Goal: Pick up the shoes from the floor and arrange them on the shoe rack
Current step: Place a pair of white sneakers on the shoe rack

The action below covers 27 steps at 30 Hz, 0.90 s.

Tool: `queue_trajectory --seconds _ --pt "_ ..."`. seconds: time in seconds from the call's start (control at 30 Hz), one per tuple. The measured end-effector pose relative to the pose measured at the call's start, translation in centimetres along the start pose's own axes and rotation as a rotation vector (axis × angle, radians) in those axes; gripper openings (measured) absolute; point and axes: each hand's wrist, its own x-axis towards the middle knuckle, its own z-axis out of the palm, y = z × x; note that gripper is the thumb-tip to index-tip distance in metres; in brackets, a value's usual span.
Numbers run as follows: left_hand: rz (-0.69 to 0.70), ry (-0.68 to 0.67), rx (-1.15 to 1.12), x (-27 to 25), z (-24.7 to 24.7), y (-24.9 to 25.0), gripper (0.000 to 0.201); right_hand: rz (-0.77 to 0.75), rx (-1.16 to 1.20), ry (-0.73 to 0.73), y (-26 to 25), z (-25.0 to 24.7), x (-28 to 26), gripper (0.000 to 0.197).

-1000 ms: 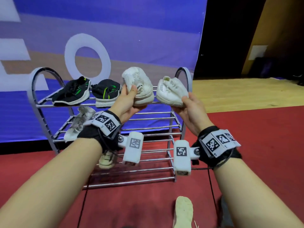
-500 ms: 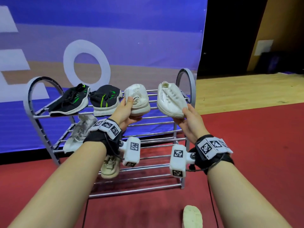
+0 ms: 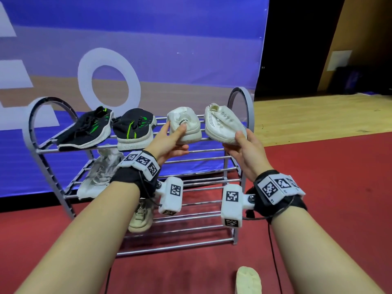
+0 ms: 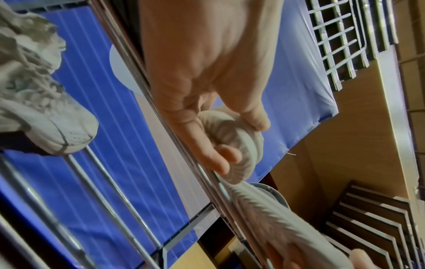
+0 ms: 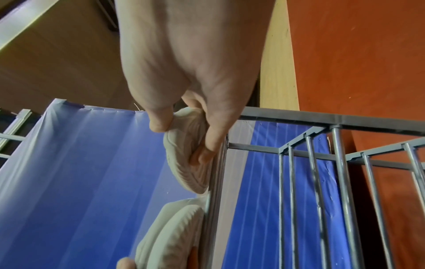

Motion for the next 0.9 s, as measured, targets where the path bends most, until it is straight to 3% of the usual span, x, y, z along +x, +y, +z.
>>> queue_trajectory --seconds 0.13,0.33,0.57,0.67,0.8,0.9 --pt "-0.034 0.027 0.105 0.0 -0.7 -0.4 0.057 0.005 0.008 -0.015 0.4 -0.4 0.3 0.035" --pt "-0.047 0.021 0.099 -0.4 -0.7 -0.8 0.048 0.026 0.002 -0.008 0.5 -0.4 0.6 0.036" --pt "-0.020 0.056 0.129 -1.5 -0.3 -1.2 0.053 0.060 -0.057 -0.008 0.2 -0.7 0.1 0.044" --pt "0.012 0.085 0.154 -2.2 -0.2 -2.0 0.057 0.076 -0.179 -0.005 0.2 -0.9 -0.8 0.047" --pt "0.029 0.114 0.193 -3.2 -0.2 -2.9 0.060 0.125 -0.319 0.103 0.0 -1.2 -1.7 0.058" --pt "-0.001 0.109 0.218 -4.4 -0.3 -3.5 0.053 0.185 -0.489 0.126 0.5 -1.5 -2.3 0.047"
